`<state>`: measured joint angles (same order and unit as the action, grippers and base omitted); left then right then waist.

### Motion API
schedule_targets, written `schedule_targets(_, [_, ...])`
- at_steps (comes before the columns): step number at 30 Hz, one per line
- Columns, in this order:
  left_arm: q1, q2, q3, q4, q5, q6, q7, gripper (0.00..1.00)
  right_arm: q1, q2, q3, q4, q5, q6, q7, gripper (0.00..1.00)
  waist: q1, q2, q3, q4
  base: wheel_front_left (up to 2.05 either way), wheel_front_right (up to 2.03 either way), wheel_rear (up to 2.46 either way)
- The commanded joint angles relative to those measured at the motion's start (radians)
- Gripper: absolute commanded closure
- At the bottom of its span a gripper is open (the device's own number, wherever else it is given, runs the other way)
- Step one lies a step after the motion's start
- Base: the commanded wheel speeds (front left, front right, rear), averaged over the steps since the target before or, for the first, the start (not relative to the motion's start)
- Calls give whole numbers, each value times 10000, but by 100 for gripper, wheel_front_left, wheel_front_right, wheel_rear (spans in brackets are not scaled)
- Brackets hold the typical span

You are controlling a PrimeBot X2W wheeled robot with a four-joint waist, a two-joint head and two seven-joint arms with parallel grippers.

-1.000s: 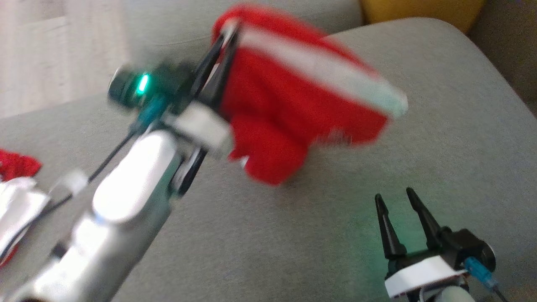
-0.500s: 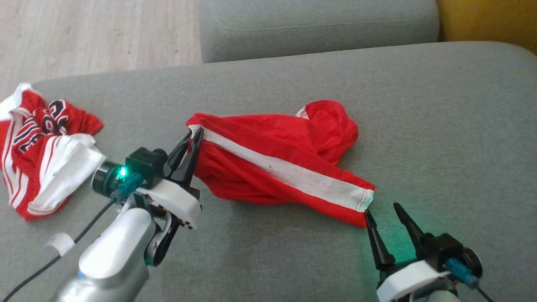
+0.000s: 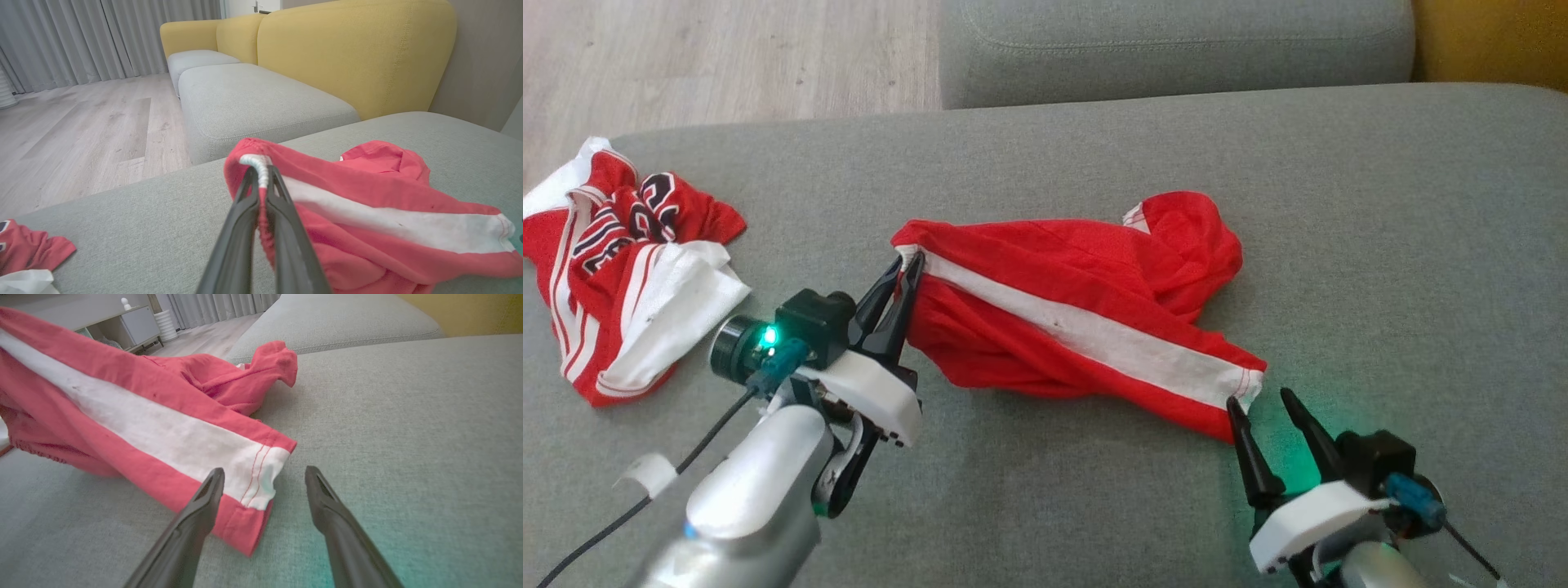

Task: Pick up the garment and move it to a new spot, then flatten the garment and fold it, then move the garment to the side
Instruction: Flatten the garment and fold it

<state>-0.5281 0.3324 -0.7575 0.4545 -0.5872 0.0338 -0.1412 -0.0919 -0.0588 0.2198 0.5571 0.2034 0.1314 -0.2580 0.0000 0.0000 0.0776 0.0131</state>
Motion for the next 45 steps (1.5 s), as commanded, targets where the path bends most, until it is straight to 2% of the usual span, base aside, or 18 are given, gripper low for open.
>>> schedule_targets(1, [-667, 170, 333, -187, -48, -21, -50, 100, -520, -8, 262, -179, 195, -7, -38, 0, 0, 0, 56, 10, 0, 0, 0])
schedule_targets(7, [-790, 117, 266, -170, -55, -29, -10, 100, -857, 33, 516, 130, 714, -7, -38, 0, 0, 0, 205, 21, 0, 0, 0])
schedule_targets(11, [-890, 80, 248, -165, -50, 1, -20, 100, -1046, 43, 544, 486, 1147, -7, -38, 15, 0, 0, 307, 20, 0, 0, 0])
schedule_targets(15, [-981, 55, 215, -147, -48, -11, -35, 100, -1195, 34, 705, 633, 1376, -7, -38, 23, 0, 0, 368, 13, 0, 0, 0])
schedule_targets(17, [-1000, 54, 206, -128, -59, -18, -46, 100, -1231, 29, 837, 630, 1520, -7, -38, 39, 0, 0, 372, -3, 0, 0, 0])
schedule_targets(18, [-1010, 59, 199, -120, -63, -20, -43, 100, -1255, 8, 941, 616, 1601, -7, -38, 52, 0, 0, 378, -12, 0, 0, 0])
schedule_targets(20, [-1045, 88, 182, -103, -68, -48, -26, 100, -1315, -56, 1100, 604, 1747, -7, -38, 58, 0, 0, 392, -12, 0, 0, 0])
schedule_targets(21, [-1045, 88, 182, -103, -68, -48, -26, 100, -1315, -56, 1100, 604, 1747, -7, -38, 58, 0, 0, 392, -12, 0, 0, 0])
schedule_targets(22, [-1067, 107, 176, -96, -72, -65, -15, 100, -1350, -82, 1172, 582, 1815, -7, -38, 67, 0, 0, 400, -5, 0, 0, 0])
schedule_targets(23, [-1089, 126, 174, -93, -75, -75, -4, 100, -1391, -121, 1264, 518, 1855, -7, -38, 100, 0, 0, 407, 5, 0, 0, 0])
schedule_targets(27, [-1173, 202, 175, -141, -78, -65, 39, 100, -1557, -250, 1046, -45, 1865, -7, -38, 100, 0, 0, 432, 13, 0, 0, 0])
schedule_targets(34, [-2145, 386, 194, -594, 293, -194, -116, 100, -2845, -547, -505, -1822, 1522, -7, -38, 100, 0, 0, 952, -409, 0, 0, 0])
schedule_targets(39, [-4287, 357, 297, -658, 1002, -414, -340, 100, -5165, -1348, -1191, -2661, 1372, -7, -38, 100, 0, 0, 1754, -879, 0, 0, 0])
schedule_targets(45, [-7211, -383, 795, -65, 1540, -666, -1030, 100, -8010, -2242, -2361, -3363, 1308, -7, -38, 100, 0, 0, 2468, -1257, 0, 0, 0])
